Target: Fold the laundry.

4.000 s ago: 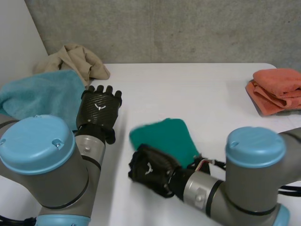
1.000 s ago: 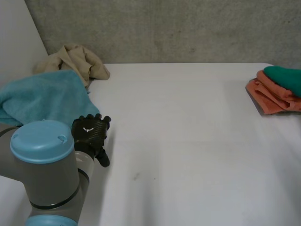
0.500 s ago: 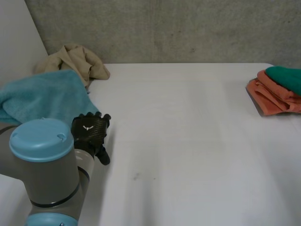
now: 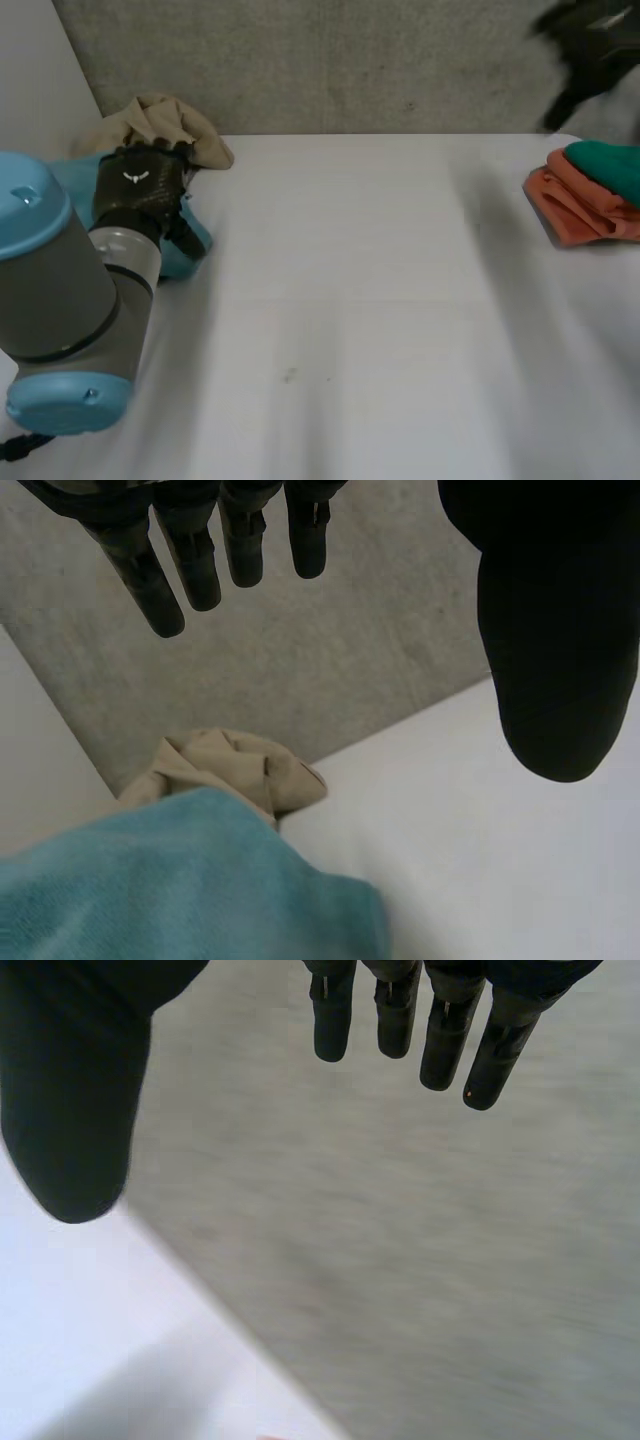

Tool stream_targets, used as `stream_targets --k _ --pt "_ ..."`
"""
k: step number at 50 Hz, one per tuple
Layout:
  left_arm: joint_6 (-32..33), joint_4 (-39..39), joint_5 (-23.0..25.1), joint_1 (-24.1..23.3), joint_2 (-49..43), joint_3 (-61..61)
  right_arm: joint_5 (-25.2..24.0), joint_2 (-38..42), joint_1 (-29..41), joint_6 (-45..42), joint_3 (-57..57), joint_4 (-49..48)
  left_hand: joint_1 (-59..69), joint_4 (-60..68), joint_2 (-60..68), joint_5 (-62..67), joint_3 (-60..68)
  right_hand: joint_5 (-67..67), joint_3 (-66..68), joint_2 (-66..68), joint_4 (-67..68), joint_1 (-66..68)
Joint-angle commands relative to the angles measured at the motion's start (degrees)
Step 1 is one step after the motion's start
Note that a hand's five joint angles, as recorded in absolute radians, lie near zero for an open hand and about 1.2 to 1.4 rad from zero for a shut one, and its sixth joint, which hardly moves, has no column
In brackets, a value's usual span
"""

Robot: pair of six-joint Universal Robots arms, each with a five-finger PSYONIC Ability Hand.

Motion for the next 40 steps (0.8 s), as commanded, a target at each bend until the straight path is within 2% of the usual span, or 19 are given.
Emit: stream_targets --k 1,8,12,22,29,40 --pt "0.0 -0.3 2.6 1.4 0.0 0.2 -0.7 0.1 10.4 5.7 15.9 0.5 -0.2 -0.6 -0.6 -1.7 -0.9 -3.4 -1.9 -2.6 -3.3 -1.4" --pt "0.0 -0.4 3.4 3.7 -0.3 -0.1 -1.2 0.2 12.0 6.7 31.2 -7.0 -0.4 -0.8 -0.7 -1.9 -1.1 -3.4 -1.9 -2.6 -3.3 -1.4" --pt "0.0 -0.4 3.8 5.0 -0.6 -0.1 -1.5 0.2 11.3 6.7 35.3 -10.0 -0.2 -0.6 -0.6 -1.7 -0.9 -3.4 -1.9 -2.6 -3.3 -1.4" --pt "-0.2 0.1 5.0 6.1 -1.5 -0.6 -1.2 -1.4 10.8 7.7 37.1 -10.2 -0.2 -0.6 -0.6 -1.7 -0.9 -3.4 -1.9 -2.6 -3.3 -1.4" --pt "0.0 0.2 5.0 6.9 -1.4 -0.3 -1.4 -1.7 7.2 7.8 38.4 -10.7 -0.4 -0.8 -0.7 -1.9 -1.1 -3.4 -1.9 -2.6 -3.3 -1.4" --pt "2.8 0.2 9.2 12.4 -4.3 3.0 -3.2 -1.9 6.7 7.5 40.7 -13.7 0.3 -0.1 -0.1 -1.2 -0.4 -3.4 -1.9 -2.6 -3.3 -1.4"
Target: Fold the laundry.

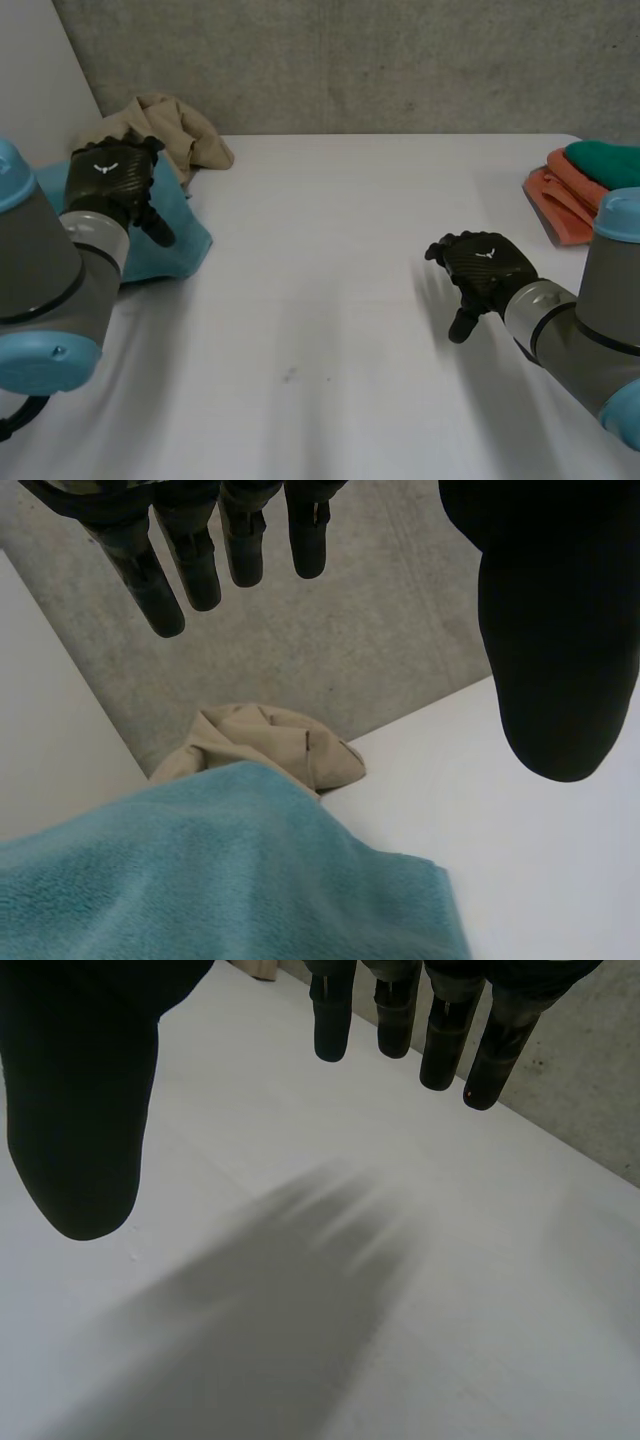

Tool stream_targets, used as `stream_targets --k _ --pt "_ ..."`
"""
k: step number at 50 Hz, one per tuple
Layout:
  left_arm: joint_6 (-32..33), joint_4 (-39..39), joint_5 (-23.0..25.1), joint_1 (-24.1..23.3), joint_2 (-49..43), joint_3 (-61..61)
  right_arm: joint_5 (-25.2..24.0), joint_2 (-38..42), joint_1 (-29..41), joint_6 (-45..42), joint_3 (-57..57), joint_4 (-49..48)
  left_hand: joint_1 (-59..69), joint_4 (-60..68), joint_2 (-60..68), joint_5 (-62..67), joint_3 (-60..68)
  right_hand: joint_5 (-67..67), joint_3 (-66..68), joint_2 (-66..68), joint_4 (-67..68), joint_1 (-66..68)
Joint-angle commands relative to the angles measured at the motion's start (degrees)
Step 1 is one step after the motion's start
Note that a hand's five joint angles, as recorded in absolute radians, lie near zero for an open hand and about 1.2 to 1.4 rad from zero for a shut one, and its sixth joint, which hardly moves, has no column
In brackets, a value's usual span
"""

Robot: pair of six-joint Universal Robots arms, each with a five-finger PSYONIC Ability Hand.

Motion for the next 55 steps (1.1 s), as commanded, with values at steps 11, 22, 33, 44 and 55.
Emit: stream_targets --k 11,22,33,44,55 --pt "18.5 -0.5 2.5 12.6 -11.9 5.3 -2.0 -2.7 0.3 -1.1 4.7 -6.9 -0.1 -0.5 -0.4 -1.6 -0.8 -3.4 -1.9 -2.6 -3.3 -1.4" --pt "23.6 -0.1 2.8 14.5 -19.9 7.1 -2.0 -2.5 0.5 -1.1 5.1 -7.3 15.2 14.8 14.9 13.7 14.5 -3.4 -1.9 -2.6 -3.3 -1.4" --pt "23.0 2.3 1.5 11.5 -20.7 10.6 -1.9 -2.7 -0.1 -3.1 5.8 -7.7 68.9 68.5 68.5 67.4 68.2 -3.4 -1.9 -2.6 -3.3 -1.4" --pt "17.9 3.0 0.0 -9.2 -8.5 10.2 -1.2 -2.8 -0.6 -3.5 5.6 -8.2 68.9 68.5 68.5 67.4 68.2 -3.4 -1.9 -2.6 -3.3 -1.4" --pt "11.2 2.0 2.8 -30.2 -10.1 5.6 2.8 -5.3 -5.9 -2.1 6.6 -14.1 27.9 27.5 27.6 26.4 27.2 -3.4 -1.9 -2.6 -3.3 -1.4"
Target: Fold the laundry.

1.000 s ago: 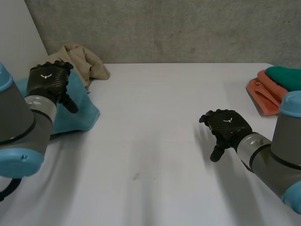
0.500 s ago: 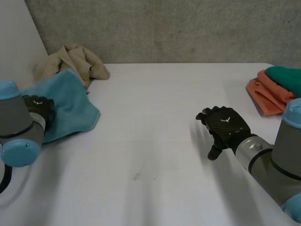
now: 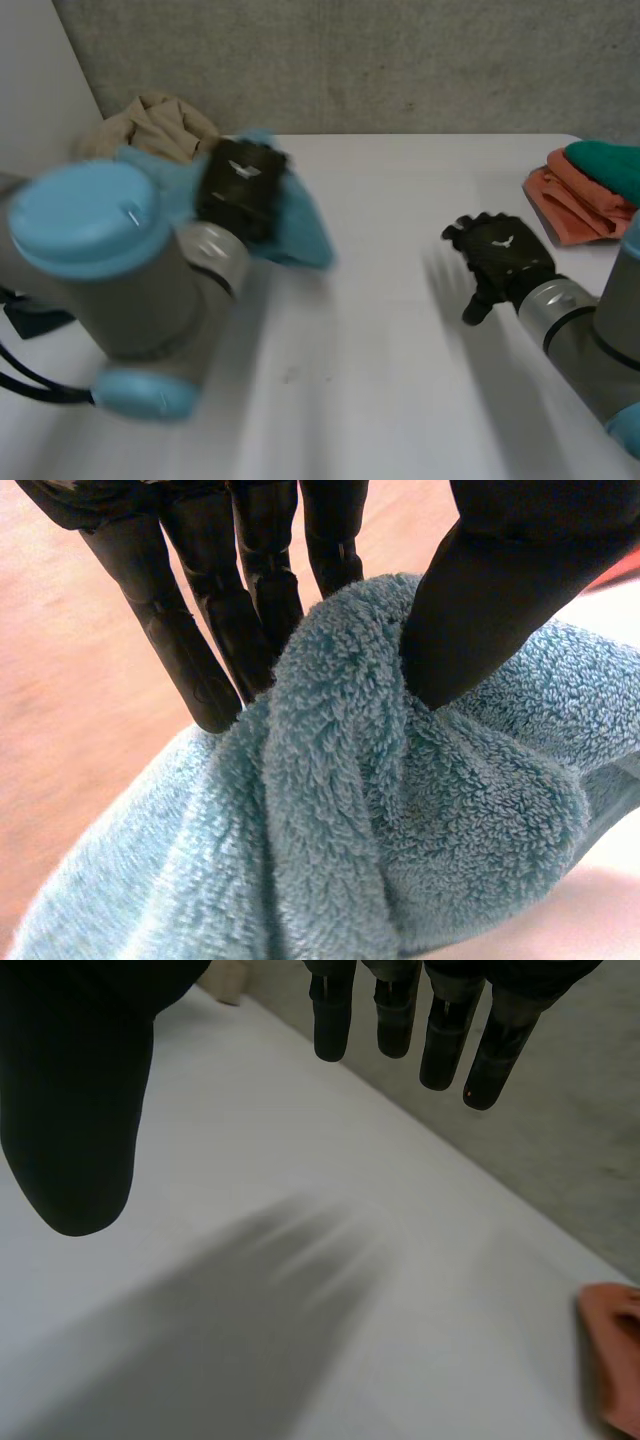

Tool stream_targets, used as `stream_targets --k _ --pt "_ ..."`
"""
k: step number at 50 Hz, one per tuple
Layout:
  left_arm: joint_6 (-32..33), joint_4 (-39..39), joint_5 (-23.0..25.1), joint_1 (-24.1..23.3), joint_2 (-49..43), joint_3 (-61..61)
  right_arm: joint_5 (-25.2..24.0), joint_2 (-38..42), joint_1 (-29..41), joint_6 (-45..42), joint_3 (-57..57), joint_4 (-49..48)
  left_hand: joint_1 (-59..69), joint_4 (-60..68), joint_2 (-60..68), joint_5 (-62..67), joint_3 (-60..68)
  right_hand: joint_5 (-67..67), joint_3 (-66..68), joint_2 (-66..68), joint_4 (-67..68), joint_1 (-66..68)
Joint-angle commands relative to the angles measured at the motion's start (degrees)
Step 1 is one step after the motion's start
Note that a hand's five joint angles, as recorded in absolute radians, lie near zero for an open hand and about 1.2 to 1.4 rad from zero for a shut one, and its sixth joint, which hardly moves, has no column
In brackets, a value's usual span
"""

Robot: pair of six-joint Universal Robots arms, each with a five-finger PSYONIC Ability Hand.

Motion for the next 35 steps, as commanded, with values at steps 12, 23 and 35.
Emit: stream_targets --k 12,23,35 --pt "7.8 -2.4 0.5 -4.0 -2.7 -2.6 0.6 -2.3 -3.5 -0.4 -0.5 -2.8 -48.4 -56.7 -55.3 -52.6 -55.8 -3.4 -1.9 -2.6 -3.3 -1.4" --pt "7.8 -3.0 0.0 8.2 0.2 -4.1 -8.7 -2.2 -1.9 -7.0 -2.7 11.5 -46.3 -54.7 -53.3 -50.6 -53.8 -3.4 -1.9 -2.6 -3.3 -1.4" --pt "7.5 -9.6 3.8 15.2 -7.0 -4.2 -8.7 -1.2 3.9 -9.8 -2.9 13.6 -42.8 -51.2 -49.7 -47.0 -50.3 -3.4 -1.9 -2.6 -3.3 -1.4"
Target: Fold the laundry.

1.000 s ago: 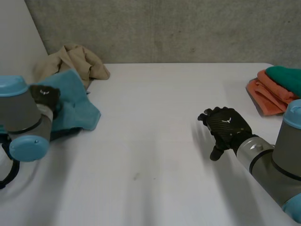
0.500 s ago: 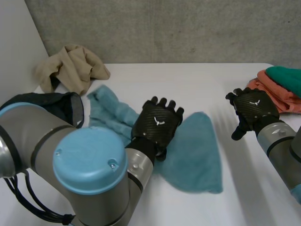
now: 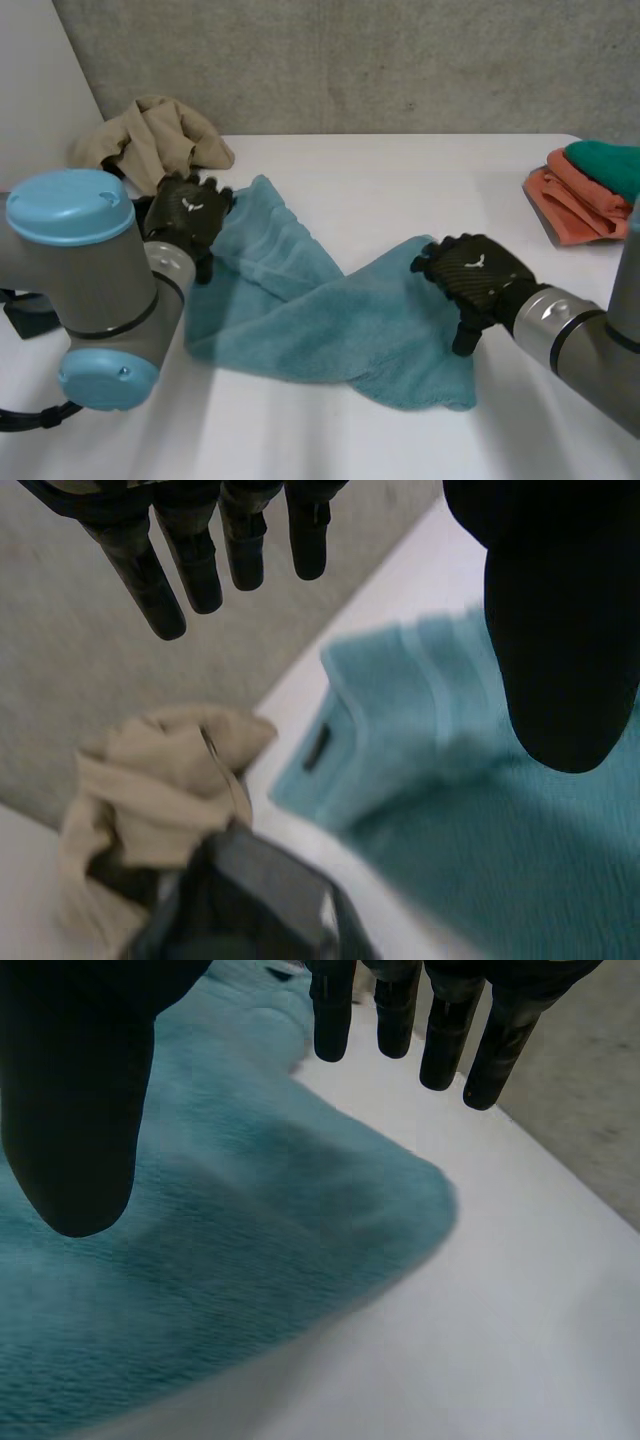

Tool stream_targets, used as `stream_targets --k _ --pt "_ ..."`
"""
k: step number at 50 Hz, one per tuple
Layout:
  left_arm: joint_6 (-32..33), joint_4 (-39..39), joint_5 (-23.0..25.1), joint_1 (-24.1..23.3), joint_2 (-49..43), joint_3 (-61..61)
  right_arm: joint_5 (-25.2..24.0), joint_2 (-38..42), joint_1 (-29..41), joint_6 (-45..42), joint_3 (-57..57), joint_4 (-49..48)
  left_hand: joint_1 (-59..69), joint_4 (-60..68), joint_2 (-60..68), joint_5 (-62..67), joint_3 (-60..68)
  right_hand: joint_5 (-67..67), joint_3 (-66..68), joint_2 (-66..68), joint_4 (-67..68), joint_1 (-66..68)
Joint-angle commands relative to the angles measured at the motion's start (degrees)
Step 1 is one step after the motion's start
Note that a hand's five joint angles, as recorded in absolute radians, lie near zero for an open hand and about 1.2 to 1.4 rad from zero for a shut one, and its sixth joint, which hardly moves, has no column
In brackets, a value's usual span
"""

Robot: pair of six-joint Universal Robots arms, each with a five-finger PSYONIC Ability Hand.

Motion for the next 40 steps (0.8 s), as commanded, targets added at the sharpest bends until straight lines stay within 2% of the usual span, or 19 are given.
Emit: stream_targets --k 1,7,13,21,32,35,38,39,40 --pt "-0.6 -5.7 3.0 2.5 -4.1 -0.1 0.5 0.9 2.1 -0.6 -0.2 -1.1 6.0 5.5 5.4 5.3 5.1 -3.4 -1.9 -2.6 -3.3 -1.4" --pt "-1.2 -6.8 3.8 2.4 -3.0 -2.4 0.7 4.1 3.0 -1.2 -3.9 -1.5 8.8 8.4 8.2 8.2 8.0 -3.4 -1.9 -2.6 -3.3 -1.4" --pt "-1.3 -7.2 4.1 2.4 1.1 -7.3 1.0 8.0 7.0 -0.2 -11.9 -0.1 8.8 8.4 8.2 8.2 8.0 -3.4 -1.9 -2.6 -3.3 -1.4" --pt "-0.9 -7.4 5.2 2.2 3.3 -13.5 0.6 18.2 9.8 4.2 -28.9 9.7 9.0 8.6 8.4 8.3 8.2 -3.4 -1.9 -2.6 -3.3 -1.4" --pt "-1.3 -6.6 5.0 2.4 2.2 -15.3 0.1 32.7 12.1 4.2 -46.7 20.1 13.4 12.9 12.8 12.7 12.5 -2.5 -1.0 -1.7 -2.3 -0.5" --pt "-1.4 -6.0 5.0 2.2 2.2 -15.3 0.1 35.4 12.7 3.9 -48.7 21.7 13.4 12.9 12.8 12.7 12.5 4.9 6.4 5.7 5.0 6.9" --pt "-1.5 -5.1 5.0 1.8 2.2 -15.3 -0.1 35.6 12.8 3.7 -49.6 22.4 13.4 12.9 12.8 12.7 12.5 39.8 41.3 40.6 39.9 41.8" --pt "-1.5 -4.8 5.0 1.8 2.2 -15.2 -0.3 34.5 12.8 4.4 -49.7 22.1 13.2 12.8 12.6 12.5 12.4 66.3 67.8 67.1 66.5 68.3" --pt "-1.5 -4.7 5.0 1.8 2.2 -15.2 -0.3 33.6 12.8 4.7 -49.6 22.0 13.2 12.8 12.6 12.5 12.4 66.6 68.1 67.4 66.7 68.6"
